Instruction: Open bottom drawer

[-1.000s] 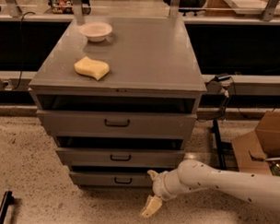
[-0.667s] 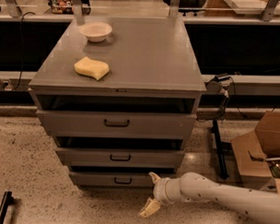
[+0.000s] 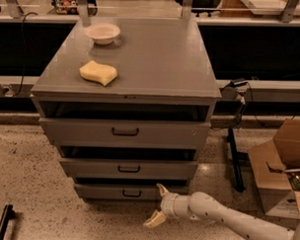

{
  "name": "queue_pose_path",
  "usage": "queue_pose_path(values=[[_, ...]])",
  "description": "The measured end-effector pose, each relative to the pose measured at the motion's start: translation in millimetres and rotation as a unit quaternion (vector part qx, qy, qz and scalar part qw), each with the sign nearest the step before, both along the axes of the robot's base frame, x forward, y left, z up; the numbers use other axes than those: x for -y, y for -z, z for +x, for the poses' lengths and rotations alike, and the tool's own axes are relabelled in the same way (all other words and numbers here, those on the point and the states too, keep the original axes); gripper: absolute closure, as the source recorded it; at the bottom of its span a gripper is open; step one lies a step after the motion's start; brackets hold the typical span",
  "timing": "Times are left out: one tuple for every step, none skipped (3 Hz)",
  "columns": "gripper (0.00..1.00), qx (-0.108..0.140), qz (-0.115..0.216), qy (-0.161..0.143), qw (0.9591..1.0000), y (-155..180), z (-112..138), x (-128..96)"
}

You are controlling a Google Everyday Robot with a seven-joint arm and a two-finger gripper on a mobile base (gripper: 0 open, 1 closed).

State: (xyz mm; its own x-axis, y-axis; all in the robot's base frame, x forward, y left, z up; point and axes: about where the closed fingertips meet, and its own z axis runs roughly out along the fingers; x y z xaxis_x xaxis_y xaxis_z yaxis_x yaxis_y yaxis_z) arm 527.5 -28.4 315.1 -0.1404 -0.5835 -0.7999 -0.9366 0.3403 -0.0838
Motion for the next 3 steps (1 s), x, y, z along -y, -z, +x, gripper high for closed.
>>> queue_pose_path(values=[[0.00,-0.001,0.001,0.004,1.0000,5,2,1],[0.00,-0.002,-0.044,-0.005,0.9990,18,-5,-5],[0.00,0.013,-0.092,0.011,0.9956,48,4,8]])
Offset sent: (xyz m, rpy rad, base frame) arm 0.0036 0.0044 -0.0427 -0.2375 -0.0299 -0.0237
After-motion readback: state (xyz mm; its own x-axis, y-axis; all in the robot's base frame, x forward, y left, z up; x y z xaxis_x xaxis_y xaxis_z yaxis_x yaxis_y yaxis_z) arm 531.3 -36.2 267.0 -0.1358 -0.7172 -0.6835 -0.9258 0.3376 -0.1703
